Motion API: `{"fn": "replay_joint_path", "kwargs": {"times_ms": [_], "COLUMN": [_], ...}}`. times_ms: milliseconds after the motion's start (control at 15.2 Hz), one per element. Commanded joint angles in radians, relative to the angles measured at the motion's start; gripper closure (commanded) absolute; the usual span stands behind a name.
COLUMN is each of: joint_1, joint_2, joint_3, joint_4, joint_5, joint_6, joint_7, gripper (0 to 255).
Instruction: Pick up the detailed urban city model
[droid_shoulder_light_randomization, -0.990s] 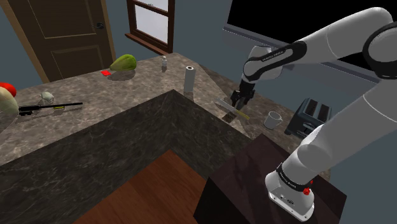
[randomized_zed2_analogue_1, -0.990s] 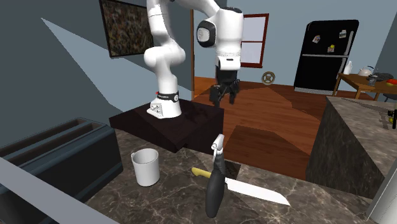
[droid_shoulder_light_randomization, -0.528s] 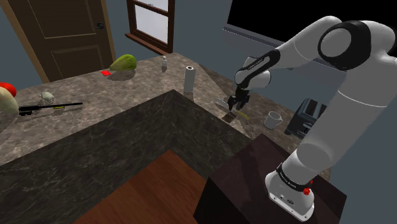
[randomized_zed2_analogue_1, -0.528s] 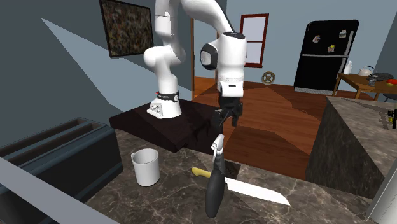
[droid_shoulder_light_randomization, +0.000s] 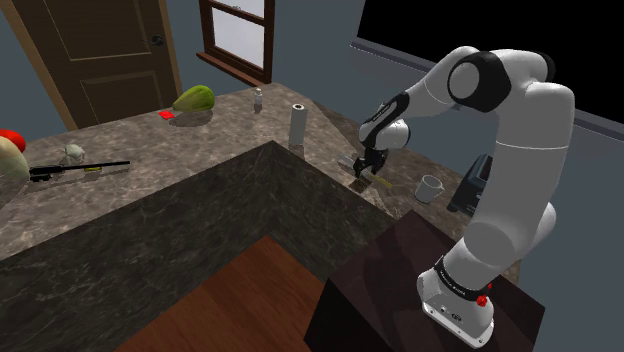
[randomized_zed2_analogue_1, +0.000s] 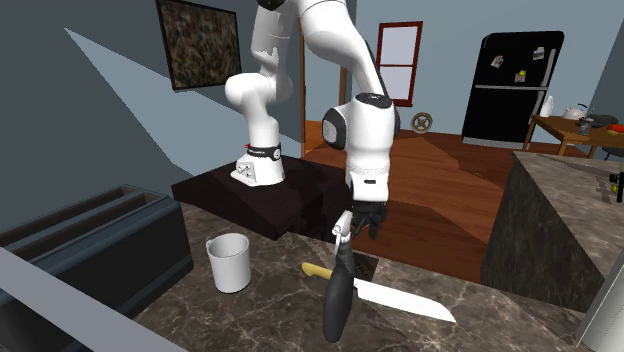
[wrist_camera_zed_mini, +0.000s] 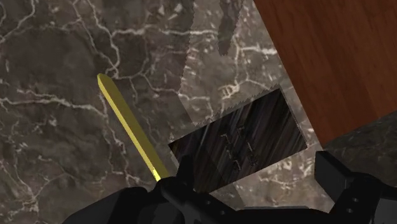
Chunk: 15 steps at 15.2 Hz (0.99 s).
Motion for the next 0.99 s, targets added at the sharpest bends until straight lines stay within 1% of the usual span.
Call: {"fn": "replay_joint_path", "kwargs": {"times_ms": [0,396,528,594,924], "joint_1": [-0.015,-0.038,-0.038,-0.038,-0.037], "joint_2": [0.039,0.124,0.124,0.125,0.125], "joint_3": [0.008,0.038,0.038,0.039,0.038], "joint_4": [0.025,0.046,0.046,0.048,0.049], "joint_5": [0.013,0.044,0.044,0.045,0.044], "joint_6": [0.016,0.079,0.079,0.079,0.077], "joint_7": [-0.014,-0.038,-0.038,-0.038,-0.036], "gripper": [0,0,0,255,255]}}
